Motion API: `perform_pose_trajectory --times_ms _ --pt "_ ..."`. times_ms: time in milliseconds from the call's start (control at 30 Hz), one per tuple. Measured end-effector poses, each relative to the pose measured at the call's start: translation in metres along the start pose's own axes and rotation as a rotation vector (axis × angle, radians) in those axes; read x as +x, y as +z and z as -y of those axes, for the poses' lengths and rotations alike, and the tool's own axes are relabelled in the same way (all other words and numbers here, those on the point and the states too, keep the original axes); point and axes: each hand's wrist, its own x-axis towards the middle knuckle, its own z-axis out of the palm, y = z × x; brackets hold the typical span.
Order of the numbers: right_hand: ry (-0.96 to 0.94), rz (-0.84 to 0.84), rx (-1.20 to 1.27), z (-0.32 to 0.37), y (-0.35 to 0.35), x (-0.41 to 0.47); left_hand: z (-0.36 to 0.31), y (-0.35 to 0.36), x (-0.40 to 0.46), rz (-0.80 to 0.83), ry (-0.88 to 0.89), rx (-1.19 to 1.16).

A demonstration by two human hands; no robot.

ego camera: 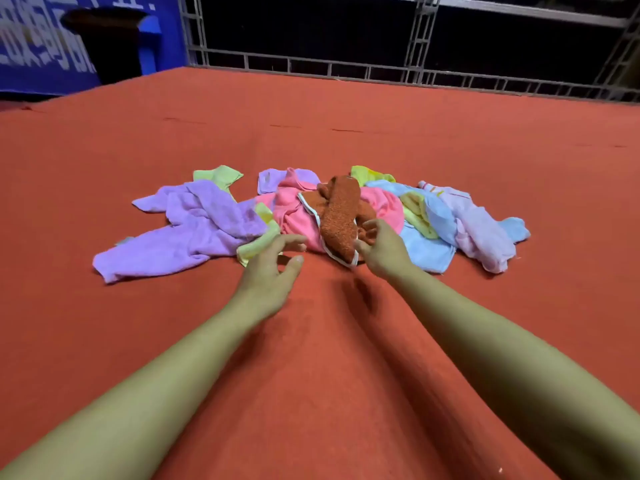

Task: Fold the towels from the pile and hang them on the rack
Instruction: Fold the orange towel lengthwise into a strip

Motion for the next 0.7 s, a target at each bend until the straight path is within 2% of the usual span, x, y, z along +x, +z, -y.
perform_pose_trajectory --times_ms 133,200,333,467,567,700 --pt "0.211 0.001 0.064 -0.016 0.020 0.026 0.020 0.015 0.018 0.027 -0.048 -0.013" --pt "0.247 -0.003 0.117 -0.023 0.030 0.032 0.027 0.021 0.026 0.036 -0.057 -0.035" --pt "0.232 -0.068 0.349 -0.015 0.029 0.020 0.023 0.028 0.034 0.027 -0.032 -0.039" --pt "0.143 -0.095 0.562 0.011 0.011 -0.022 0.008 0.033 0.016 0.078 0.029 0.061" --pt "0.089 -0.055 0.690 0.035 -0.012 -0.067 -0.012 0.036 -0.007 0.090 0.057 0.102" --pt "0.017 0.005 0.782 0.067 -0.037 -0.132 -0.053 0.038 -0.039 0.009 0.095 0.031"
